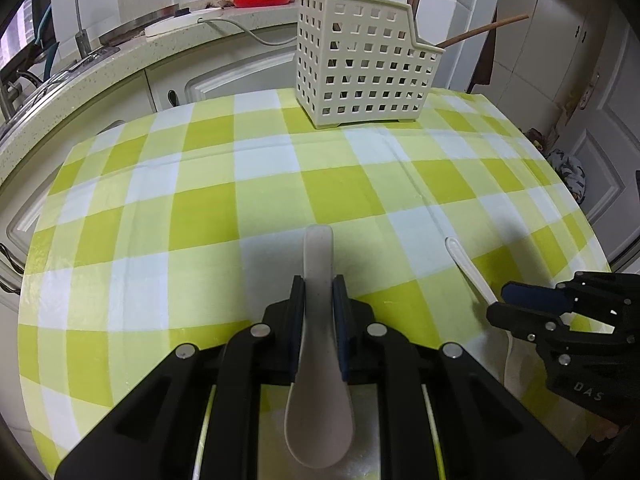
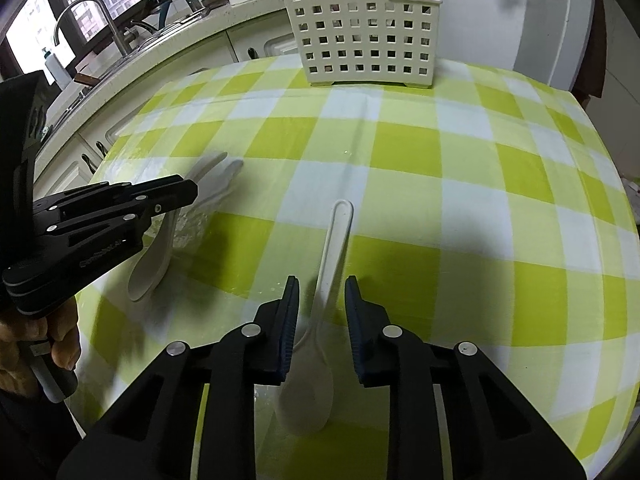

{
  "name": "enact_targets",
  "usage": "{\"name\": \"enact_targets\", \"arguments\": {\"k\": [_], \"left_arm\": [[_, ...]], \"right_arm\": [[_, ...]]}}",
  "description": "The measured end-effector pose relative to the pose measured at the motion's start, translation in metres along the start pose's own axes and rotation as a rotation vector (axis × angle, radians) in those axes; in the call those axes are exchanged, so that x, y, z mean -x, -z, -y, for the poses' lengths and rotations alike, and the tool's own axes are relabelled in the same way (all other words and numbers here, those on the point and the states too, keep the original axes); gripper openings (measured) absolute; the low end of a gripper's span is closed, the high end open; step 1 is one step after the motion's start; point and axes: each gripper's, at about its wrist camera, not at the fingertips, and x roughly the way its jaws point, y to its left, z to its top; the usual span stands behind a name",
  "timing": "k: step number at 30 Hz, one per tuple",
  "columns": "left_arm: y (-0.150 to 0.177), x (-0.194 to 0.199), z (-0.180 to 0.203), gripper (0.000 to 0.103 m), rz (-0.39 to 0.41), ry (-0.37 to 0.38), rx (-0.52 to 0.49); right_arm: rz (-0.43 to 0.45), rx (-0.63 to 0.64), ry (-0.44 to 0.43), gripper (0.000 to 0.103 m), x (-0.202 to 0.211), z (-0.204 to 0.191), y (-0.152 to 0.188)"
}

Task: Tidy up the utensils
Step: 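Close the left tool on a spoon handle while the right tool grasps another spoon, then lift both spoons upright and carry them over the white caddy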

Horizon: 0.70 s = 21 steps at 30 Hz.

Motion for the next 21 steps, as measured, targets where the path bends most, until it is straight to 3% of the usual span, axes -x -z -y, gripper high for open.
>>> {"name": "enact_targets", "arguments": {"k": [13,21], "left_arm": [[0.002,0.001,-0.002,0.014,0.008,0.017,0.002],[0.000,0.008,-0.001,0.014,0.026,0.022,0.007]], "right_arm": [[-0.029,-0.001,0.018,0.010,-0.013,-0.002,-0.002],[-0.008,0.001,0.018,0.009,-0.007,0.000,-0.003]]}}
